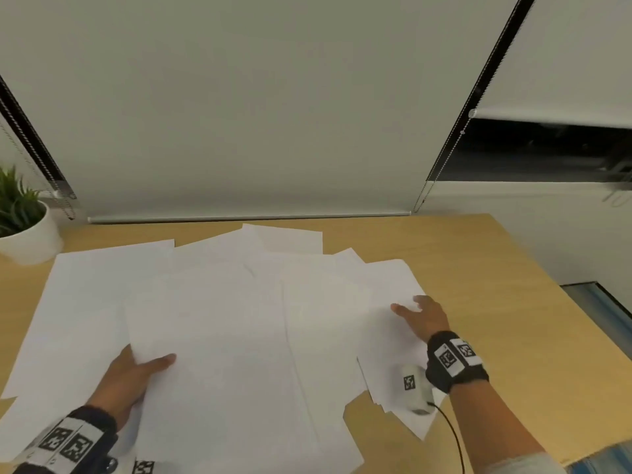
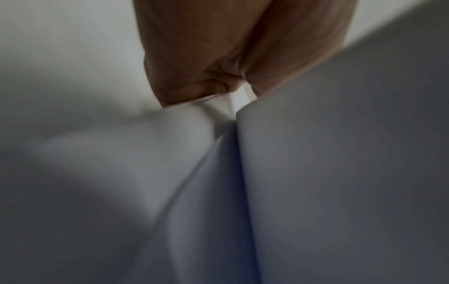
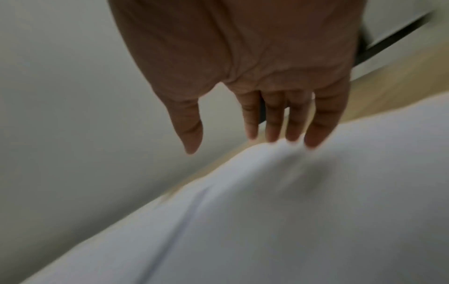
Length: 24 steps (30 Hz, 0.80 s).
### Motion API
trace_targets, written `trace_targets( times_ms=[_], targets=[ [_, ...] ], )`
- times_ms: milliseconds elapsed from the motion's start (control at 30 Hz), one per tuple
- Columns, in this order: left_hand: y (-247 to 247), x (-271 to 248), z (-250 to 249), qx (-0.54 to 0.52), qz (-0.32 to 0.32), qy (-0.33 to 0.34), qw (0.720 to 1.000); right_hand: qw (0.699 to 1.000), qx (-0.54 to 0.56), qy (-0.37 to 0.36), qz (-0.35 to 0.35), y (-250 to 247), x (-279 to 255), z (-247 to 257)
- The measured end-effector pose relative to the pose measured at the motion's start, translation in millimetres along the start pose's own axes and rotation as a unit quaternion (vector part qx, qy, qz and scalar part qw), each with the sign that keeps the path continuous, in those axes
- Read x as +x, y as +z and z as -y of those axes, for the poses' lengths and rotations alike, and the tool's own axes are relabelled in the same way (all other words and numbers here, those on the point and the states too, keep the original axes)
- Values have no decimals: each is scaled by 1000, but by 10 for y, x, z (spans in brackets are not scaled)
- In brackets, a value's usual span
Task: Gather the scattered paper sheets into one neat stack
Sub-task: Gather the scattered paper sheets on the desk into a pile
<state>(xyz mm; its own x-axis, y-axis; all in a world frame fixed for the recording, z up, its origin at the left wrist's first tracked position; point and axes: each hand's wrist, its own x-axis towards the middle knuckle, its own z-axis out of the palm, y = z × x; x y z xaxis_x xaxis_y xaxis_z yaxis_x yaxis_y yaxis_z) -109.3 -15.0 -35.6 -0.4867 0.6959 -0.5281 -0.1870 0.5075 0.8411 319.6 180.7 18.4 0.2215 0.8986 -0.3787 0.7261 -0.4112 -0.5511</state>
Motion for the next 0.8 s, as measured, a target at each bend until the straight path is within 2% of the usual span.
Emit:
trace_targets(
  times_ms=[67,167,333,433,500,600,700,800],
  targets=[
    [-127,113,25,20,-24,-4,999,998,-40,52,-12,-236,344,-118],
    [-168,220,97,54,-33,-10,998,983,-153,101,29,-241,590,-206],
    [-102,257,122,53,-20,-4,998,975,-204,60,69,187,375,40],
    [-107,250,129,50,-19,1,999,969,-235,61,49,423,264,144],
    [-115,247,145,53,-24,5,998,973,-213,78,36,434,251,151],
    [-108,251,152,58,-30,7,998,982,-157,76,74,414,267,157],
    [-109,273,155,62,-29,10,998,980,-166,59,93,499,182,249],
    [-105,275,146,65,-32,15,997,976,-197,40,78,608,118,317]
  ],
)
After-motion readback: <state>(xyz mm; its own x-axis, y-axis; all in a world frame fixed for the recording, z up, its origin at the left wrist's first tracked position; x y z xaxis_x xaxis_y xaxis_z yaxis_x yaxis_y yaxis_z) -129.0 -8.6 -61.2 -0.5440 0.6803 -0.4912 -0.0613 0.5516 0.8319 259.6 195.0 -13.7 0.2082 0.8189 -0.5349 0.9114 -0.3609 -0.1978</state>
